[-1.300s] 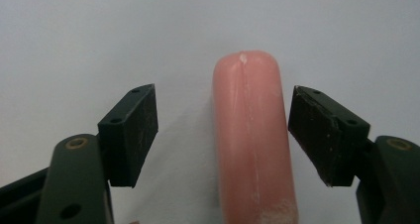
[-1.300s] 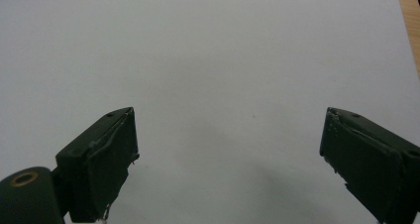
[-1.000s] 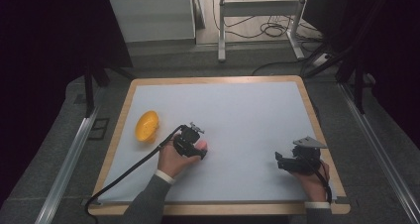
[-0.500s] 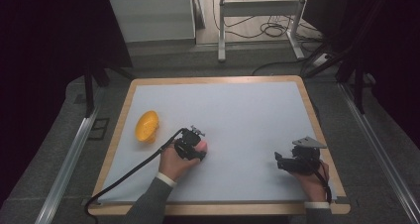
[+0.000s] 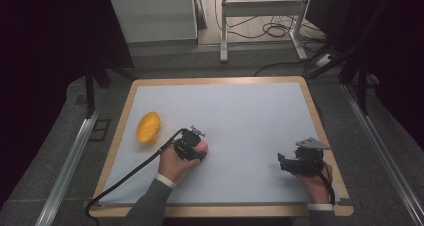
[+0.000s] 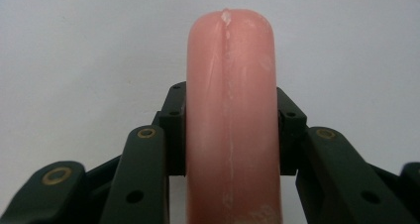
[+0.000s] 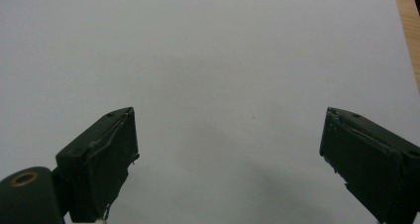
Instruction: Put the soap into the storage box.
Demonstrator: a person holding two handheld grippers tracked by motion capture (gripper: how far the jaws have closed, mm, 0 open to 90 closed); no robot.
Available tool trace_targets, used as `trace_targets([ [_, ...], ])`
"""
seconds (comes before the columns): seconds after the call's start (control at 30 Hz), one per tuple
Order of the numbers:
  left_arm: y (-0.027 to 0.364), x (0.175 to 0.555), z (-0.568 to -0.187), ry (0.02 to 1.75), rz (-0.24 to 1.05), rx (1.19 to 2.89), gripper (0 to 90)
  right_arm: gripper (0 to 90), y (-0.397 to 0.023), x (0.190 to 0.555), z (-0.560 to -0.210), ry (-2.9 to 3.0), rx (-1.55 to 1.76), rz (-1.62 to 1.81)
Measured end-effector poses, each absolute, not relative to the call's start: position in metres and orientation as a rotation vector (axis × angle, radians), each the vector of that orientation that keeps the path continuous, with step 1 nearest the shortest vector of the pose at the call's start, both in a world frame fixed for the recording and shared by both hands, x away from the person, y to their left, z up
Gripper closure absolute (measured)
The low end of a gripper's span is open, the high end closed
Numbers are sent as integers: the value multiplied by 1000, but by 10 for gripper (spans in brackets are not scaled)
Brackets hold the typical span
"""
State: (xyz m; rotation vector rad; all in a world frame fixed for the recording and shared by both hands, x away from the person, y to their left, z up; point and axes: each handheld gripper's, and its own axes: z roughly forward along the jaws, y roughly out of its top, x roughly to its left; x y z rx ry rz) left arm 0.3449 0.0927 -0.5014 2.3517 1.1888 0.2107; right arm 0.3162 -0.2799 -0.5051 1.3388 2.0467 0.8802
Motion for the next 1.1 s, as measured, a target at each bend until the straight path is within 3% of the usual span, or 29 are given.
trace_targets([
  [1.1,129,342,-475,1202,290,2258,598,75,-280,316,-506,2049,1343,876],
])
